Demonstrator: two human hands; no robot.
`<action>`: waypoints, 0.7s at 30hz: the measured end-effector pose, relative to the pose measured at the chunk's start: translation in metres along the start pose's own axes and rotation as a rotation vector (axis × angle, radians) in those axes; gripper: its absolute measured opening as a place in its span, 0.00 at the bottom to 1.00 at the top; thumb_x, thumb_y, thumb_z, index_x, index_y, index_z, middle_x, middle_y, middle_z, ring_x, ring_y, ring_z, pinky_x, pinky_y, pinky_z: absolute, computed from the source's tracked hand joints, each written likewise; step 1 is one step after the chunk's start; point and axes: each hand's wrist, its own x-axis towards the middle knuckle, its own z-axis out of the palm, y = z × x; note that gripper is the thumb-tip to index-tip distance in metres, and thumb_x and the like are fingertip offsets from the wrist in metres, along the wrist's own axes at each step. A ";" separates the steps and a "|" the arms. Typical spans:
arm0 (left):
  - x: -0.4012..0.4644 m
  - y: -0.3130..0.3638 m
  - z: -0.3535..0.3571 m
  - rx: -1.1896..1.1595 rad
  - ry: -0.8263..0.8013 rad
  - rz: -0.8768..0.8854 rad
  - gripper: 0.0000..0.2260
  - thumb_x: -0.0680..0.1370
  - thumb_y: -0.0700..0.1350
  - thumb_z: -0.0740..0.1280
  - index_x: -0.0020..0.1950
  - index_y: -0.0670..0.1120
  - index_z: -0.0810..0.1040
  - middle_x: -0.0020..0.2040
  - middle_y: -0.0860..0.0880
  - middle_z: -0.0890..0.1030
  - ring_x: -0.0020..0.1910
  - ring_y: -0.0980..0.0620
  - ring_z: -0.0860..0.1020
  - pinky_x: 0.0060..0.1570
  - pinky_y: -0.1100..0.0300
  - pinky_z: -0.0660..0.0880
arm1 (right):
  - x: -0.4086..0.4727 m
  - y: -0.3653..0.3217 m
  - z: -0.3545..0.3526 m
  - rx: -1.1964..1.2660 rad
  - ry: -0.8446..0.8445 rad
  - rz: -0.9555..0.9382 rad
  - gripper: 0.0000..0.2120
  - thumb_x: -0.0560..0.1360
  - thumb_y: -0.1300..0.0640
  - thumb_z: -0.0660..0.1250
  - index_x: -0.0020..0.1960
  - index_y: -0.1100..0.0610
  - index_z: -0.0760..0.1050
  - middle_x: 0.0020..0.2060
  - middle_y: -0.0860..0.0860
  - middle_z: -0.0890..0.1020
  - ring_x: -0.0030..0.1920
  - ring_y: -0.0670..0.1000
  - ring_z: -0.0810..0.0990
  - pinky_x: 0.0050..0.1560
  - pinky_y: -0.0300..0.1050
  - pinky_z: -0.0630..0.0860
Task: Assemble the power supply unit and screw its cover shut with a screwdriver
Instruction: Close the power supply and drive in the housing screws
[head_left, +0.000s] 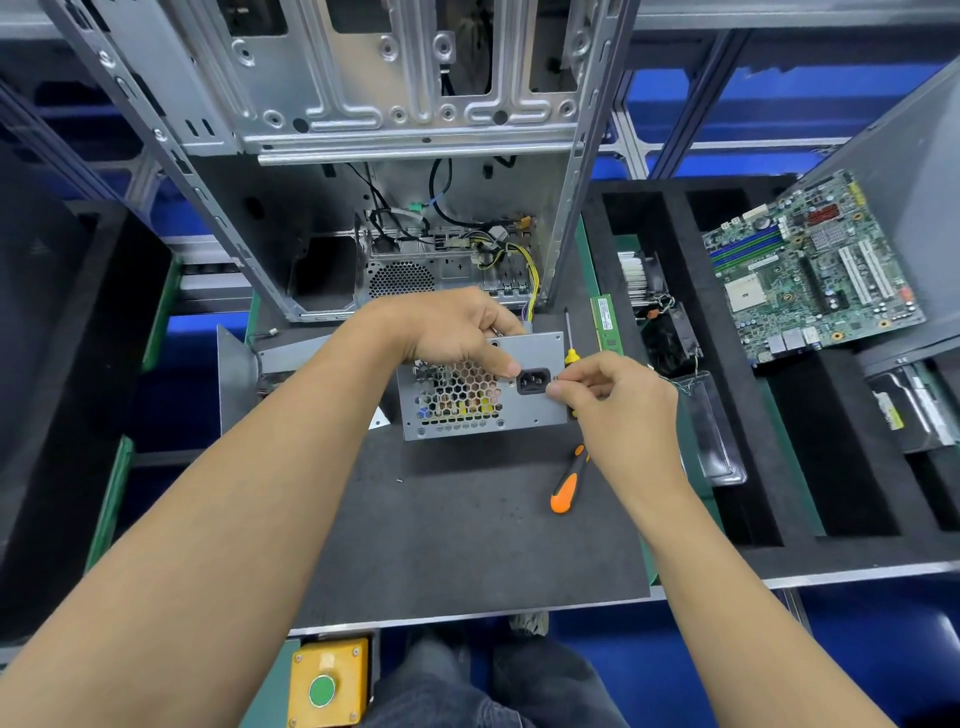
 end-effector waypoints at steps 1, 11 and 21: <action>0.000 0.000 0.000 -0.002 0.000 0.000 0.09 0.78 0.40 0.73 0.57 0.44 0.83 0.48 0.50 0.87 0.46 0.52 0.83 0.58 0.51 0.77 | 0.000 -0.001 0.000 0.024 -0.005 0.016 0.09 0.70 0.59 0.77 0.37 0.48 0.81 0.36 0.41 0.82 0.37 0.39 0.78 0.39 0.25 0.70; 0.003 -0.002 -0.001 -0.024 -0.006 -0.006 0.10 0.78 0.39 0.72 0.59 0.42 0.83 0.48 0.52 0.87 0.46 0.53 0.82 0.57 0.56 0.76 | -0.011 0.010 0.009 -0.328 0.219 -0.480 0.01 0.73 0.65 0.74 0.43 0.60 0.83 0.37 0.54 0.79 0.40 0.57 0.78 0.44 0.43 0.72; 0.004 -0.002 -0.005 -0.052 -0.020 0.000 0.07 0.78 0.38 0.72 0.52 0.49 0.84 0.45 0.52 0.86 0.43 0.56 0.82 0.46 0.68 0.75 | -0.017 0.014 0.016 -0.131 0.266 -0.426 0.03 0.73 0.67 0.74 0.46 0.62 0.85 0.41 0.53 0.84 0.45 0.57 0.82 0.47 0.52 0.79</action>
